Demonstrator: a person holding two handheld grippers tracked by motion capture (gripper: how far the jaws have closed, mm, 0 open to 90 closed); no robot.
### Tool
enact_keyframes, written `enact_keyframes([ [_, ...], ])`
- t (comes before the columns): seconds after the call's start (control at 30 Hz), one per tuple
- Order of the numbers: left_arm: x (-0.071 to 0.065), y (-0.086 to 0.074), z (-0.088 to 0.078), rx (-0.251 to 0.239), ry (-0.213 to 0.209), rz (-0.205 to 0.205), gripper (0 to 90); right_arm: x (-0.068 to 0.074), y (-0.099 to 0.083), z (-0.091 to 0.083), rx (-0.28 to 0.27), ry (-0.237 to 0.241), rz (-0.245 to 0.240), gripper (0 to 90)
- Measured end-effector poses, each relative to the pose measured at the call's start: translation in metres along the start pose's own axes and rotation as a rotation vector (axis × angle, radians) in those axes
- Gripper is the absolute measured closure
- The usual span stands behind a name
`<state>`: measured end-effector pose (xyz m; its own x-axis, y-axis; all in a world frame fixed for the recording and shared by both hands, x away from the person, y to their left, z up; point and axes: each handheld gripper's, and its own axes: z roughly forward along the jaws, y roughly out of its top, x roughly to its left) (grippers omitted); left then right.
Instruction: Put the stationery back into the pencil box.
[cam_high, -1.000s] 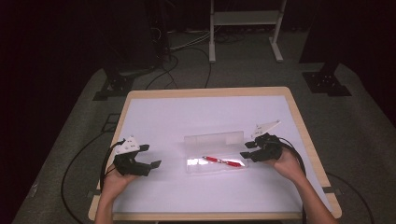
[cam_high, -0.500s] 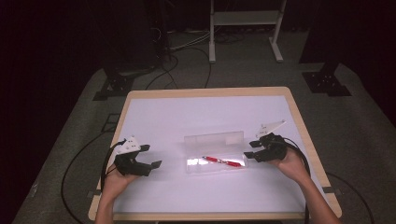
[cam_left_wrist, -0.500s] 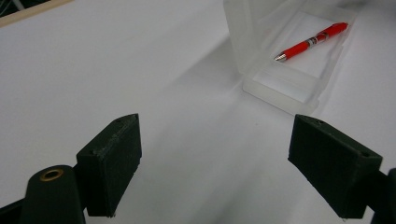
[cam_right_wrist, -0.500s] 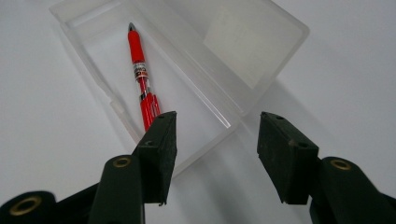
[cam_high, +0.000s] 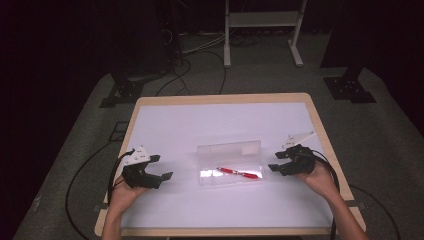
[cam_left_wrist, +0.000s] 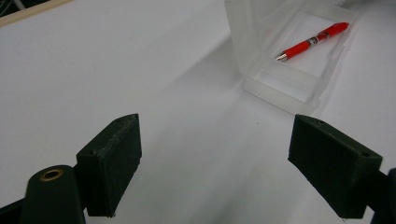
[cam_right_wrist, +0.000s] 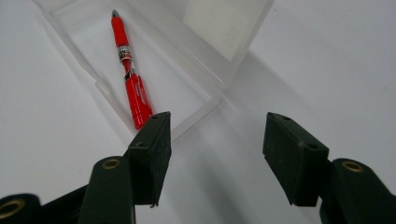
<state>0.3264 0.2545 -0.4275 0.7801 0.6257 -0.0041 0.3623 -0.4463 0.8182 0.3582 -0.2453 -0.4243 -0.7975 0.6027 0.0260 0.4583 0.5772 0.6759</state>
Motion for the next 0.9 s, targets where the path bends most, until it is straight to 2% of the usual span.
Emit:
enact_keyframes([
  [0.47, -0.001, 0.000, 0.000, -0.001, -0.002, 0.004, 16.5, -0.001, -0.011, -0.006, 0.011, -0.013, 0.023, 39.8],
  [0.9, 0.000, -0.001, 0.001, 0.002, -0.003, 0.001, 16.3, -0.001, -0.022, -0.012, -0.001, -0.026, 0.033, 39.5],
])
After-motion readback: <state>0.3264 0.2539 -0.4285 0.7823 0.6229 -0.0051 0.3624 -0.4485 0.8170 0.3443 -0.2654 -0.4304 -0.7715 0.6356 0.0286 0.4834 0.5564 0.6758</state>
